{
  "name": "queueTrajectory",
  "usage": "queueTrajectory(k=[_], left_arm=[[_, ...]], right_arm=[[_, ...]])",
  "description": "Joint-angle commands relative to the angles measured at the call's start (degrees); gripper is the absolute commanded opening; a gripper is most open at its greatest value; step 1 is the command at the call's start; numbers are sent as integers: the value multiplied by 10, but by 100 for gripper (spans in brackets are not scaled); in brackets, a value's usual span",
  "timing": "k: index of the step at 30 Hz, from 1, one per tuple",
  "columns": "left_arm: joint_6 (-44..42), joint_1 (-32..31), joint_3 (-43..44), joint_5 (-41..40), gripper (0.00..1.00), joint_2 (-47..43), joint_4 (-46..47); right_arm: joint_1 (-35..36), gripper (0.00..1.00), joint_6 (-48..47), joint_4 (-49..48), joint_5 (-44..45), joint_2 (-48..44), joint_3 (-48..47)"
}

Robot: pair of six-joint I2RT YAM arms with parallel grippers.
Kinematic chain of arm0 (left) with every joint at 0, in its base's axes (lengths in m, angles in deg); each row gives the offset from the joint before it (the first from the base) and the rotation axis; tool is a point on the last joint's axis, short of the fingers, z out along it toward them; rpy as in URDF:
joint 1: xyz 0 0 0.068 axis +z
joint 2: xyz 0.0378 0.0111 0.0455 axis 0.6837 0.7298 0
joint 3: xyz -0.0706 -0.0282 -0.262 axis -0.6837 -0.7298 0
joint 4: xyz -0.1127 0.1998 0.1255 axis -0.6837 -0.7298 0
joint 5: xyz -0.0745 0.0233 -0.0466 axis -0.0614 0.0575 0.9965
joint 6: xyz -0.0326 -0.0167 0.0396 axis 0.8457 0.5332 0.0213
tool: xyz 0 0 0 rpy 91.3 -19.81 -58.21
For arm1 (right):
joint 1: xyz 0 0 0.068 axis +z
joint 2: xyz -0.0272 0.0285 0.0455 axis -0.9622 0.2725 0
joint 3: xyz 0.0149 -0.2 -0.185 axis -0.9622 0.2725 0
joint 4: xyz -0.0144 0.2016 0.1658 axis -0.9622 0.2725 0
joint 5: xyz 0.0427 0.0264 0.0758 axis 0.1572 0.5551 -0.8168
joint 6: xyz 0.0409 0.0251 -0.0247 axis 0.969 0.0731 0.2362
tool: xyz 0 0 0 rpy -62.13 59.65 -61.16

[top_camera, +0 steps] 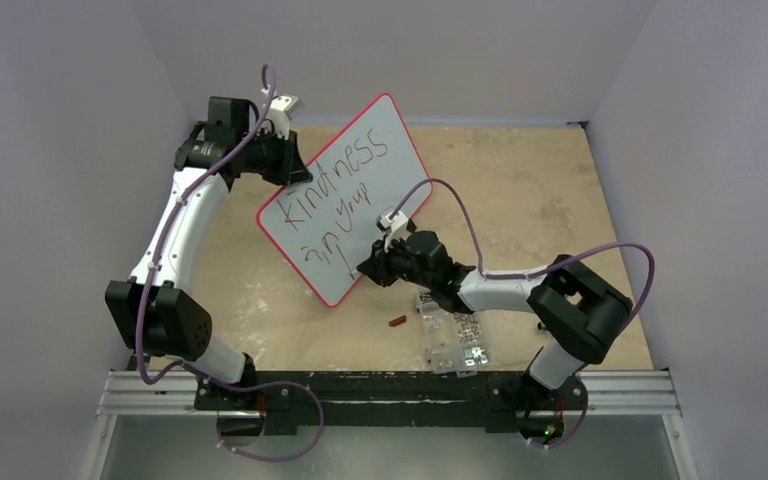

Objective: Write a sentence on the whiteboard

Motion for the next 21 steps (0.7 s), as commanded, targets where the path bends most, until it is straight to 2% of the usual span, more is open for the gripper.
queueTrajectory(k=[1,12,21], left_arm=[[-23,10,-2,-74,0,0,12],[-22,11,-2,-74,0,0,12],[-22,11,-2,-73,0,0,11]], right_arm=[[1,0,-23,-23,32,-9,-54],[1,0,-32,-11,57,3,-88],[-11,0,-26,-1,96,-2,-78]])
